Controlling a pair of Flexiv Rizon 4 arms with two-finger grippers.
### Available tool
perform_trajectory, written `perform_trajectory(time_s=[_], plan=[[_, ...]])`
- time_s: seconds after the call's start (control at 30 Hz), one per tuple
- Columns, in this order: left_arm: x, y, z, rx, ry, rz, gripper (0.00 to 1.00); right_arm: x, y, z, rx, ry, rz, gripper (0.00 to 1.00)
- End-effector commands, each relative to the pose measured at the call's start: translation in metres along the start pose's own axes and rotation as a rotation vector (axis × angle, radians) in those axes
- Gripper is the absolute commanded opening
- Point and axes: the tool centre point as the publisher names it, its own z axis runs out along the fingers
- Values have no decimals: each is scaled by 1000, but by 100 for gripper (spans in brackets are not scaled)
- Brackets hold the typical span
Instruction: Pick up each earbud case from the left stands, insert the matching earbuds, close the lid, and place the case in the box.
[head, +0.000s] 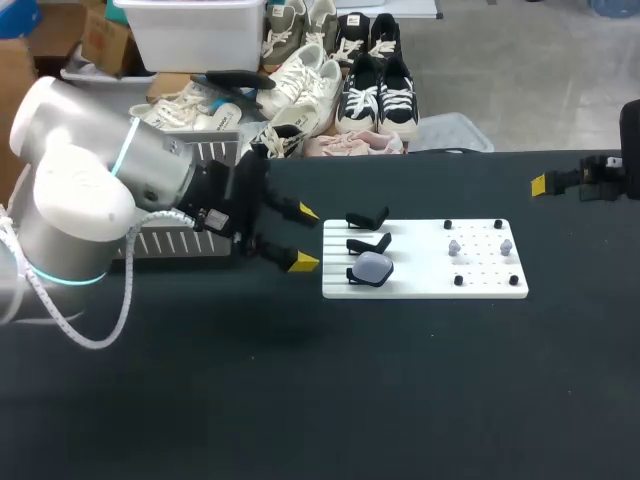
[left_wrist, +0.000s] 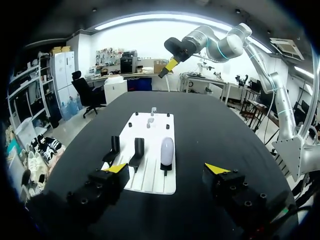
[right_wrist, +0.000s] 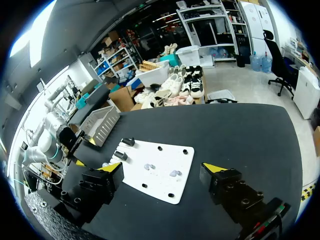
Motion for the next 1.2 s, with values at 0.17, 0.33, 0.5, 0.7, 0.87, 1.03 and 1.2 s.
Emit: perform_trajectory(time_s=[0.17,0.33,0.5,0.7,0.87,1.03,1.2], plan=[[10,-5,12,-25,-34,9,100,0,-1,0,-5,1,-1,100],[12,-1,17,-17,-48,23,100,0,-1,0,-5,1,-1,100],[10,2,19,-4,-60,30,100,0,-1,0,-5,1,-1,100],[9,3,27,7,-65,32,91,0,-1,0,-5,1,-1,100],[10,3,32,5,-67,34,89,0,-1,0,-5,1,-1,100],[12,4,35,5,-60,19,75,0,-1,0,-5,1,-1,100],[12,3,37,4,-62,13,63,0,-1,0,-5,1,-1,100]])
